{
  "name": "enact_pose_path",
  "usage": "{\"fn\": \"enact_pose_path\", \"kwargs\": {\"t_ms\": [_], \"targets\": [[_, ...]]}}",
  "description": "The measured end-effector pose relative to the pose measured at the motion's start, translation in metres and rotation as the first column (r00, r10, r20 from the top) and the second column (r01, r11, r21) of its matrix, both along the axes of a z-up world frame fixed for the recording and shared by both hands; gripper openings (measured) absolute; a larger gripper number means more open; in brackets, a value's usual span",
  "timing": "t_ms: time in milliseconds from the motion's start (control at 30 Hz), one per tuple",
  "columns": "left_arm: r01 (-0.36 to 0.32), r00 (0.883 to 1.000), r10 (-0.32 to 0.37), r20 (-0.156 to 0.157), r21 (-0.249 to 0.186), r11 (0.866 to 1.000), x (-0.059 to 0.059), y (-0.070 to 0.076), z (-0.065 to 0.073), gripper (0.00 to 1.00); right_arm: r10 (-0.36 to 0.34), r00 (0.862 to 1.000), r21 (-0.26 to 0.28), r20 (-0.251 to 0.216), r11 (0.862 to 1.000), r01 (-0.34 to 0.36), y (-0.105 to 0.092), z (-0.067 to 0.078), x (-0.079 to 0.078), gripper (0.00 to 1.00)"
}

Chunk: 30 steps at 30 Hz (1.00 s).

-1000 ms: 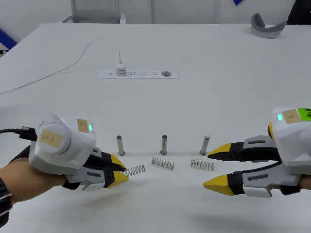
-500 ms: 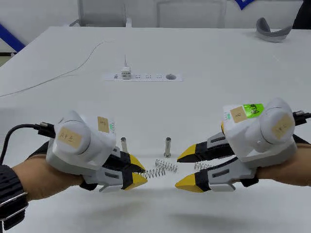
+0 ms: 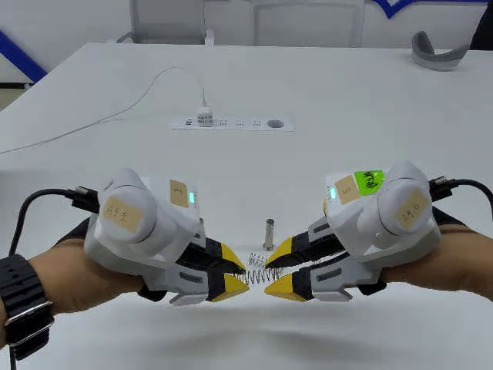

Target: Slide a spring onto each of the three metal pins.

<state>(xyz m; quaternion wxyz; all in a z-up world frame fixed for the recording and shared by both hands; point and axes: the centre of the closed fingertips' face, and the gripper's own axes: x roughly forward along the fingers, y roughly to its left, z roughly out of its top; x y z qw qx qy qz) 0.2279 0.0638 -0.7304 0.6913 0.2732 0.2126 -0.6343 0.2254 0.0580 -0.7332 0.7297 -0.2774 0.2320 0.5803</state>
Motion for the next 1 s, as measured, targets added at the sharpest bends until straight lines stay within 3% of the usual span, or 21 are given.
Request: {"fn": "enact_pose_path", "kwargs": {"t_ms": [333, 667, 833, 1000], "targets": [[0.004, 1.000, -0.004, -0.009, -0.003, 1.000, -0.002, -0.001, 0.004, 0.10, 0.011, 1.000, -0.019, 0.019, 1.000, -0.011, -0.001, -0.002, 0.000, 0.13], [-0.010, 1.000, 0.009, -0.026, -0.056, 0.998, -0.002, -0.006, 0.017, 0.09, -0.009, 1.000, -0.017, 0.021, 1.000, 0.010, -0.002, -0.007, 0.003, 0.12], [-0.019, 1.000, 0.018, -0.025, -0.069, 0.997, -0.001, -0.008, 0.021, 0.09, -0.032, 0.999, 0.016, 0.005, 0.999, 0.032, -0.002, -0.006, 0.005, 0.12], [-0.037, 0.999, 0.034, -0.031, -0.108, 0.993, 0.001, -0.009, 0.030, 0.09, -0.055, 0.998, 0.061, -0.002, 0.997, 0.055, -0.002, -0.002, 0.007, 0.11]]}}
